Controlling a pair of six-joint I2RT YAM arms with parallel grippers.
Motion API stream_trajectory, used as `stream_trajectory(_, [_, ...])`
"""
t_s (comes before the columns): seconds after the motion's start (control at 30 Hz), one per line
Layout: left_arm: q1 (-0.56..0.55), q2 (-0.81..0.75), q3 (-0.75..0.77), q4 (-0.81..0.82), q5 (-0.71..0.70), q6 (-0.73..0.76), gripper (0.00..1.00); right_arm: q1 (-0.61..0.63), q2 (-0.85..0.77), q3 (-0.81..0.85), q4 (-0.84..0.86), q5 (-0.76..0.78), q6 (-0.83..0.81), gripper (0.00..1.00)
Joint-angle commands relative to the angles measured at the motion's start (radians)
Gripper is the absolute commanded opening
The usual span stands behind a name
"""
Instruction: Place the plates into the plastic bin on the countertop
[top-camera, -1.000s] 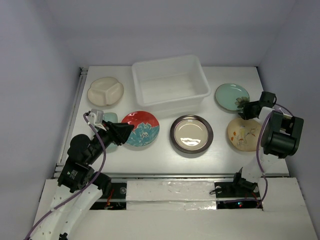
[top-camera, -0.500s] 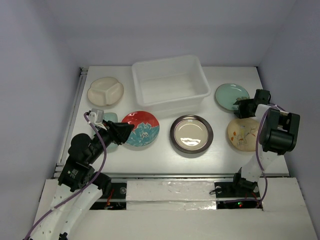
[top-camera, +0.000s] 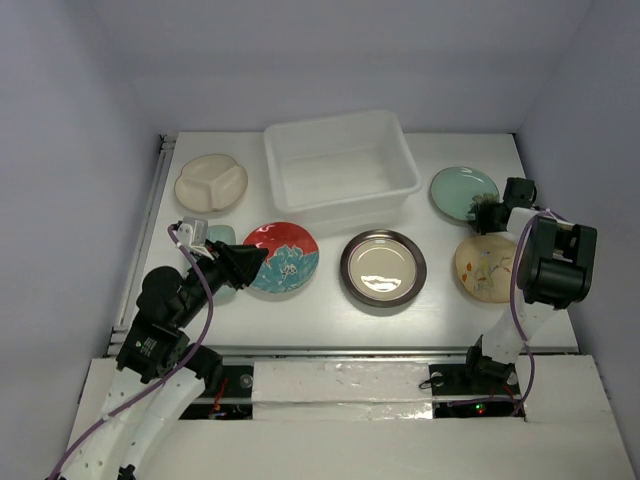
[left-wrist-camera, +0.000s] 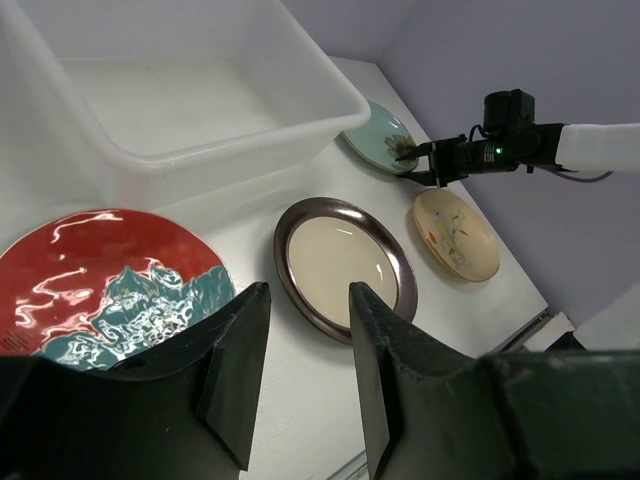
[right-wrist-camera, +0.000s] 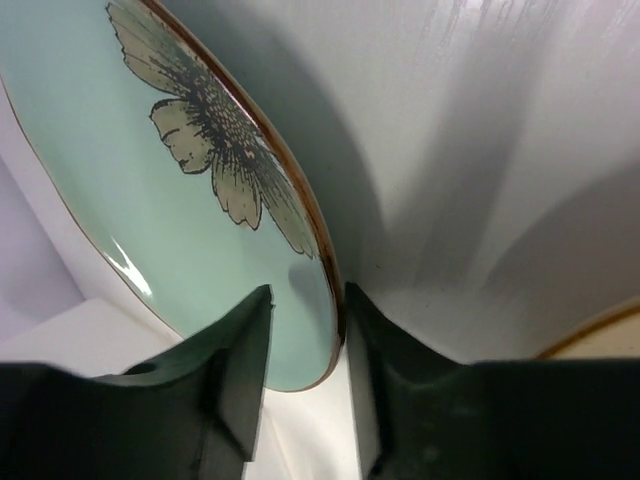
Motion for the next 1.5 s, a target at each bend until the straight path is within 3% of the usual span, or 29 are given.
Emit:
stream_trajectory(0.0, [0.001,-0.004,-0.002,0.027,-0.006,-0.004,0.34,0.011,-0.022,0.006,0.006,0.059,0.052,0.38])
stream_trajectory(0.03, [0.001,-0.008,-0.004,0.029,-0.007,-0.004,0.34,0.011,-0.023,0.003,0.009,0.059,0.056,0.29])
stream_trajectory(0.2, [0.001,-0.024,-0.004,0.027,-0.010,-0.002,0.34,0.011,-0.020,0.016,-0.011,0.095,0.064,0.21])
stream_trajectory(0.33, [0.001,-0.034,-0.004,0.027,-0.016,-0.002,0.34,0.011,-0.023,0.016,-0.016,0.108,0.075,0.00])
stream_trajectory(0.53, [0.001,-0.039,-0.004,0.026,-0.015,-0.001,0.34,0.011,-0.051,-0.011,0.055,0.100,0.038,0.00])
stream_trajectory(0.83, [0.001,-0.039,-0.005,0.029,-0.007,-0.001,0.32,0.011,-0.168,-0.154,0.341,0.098,-0.091,0.00])
stream_trajectory(1.47, [0.001,-0.017,-0.008,0.032,-0.001,-0.001,0.31,0.002,-0.376,-0.339,0.710,-0.102,-0.129,0.00])
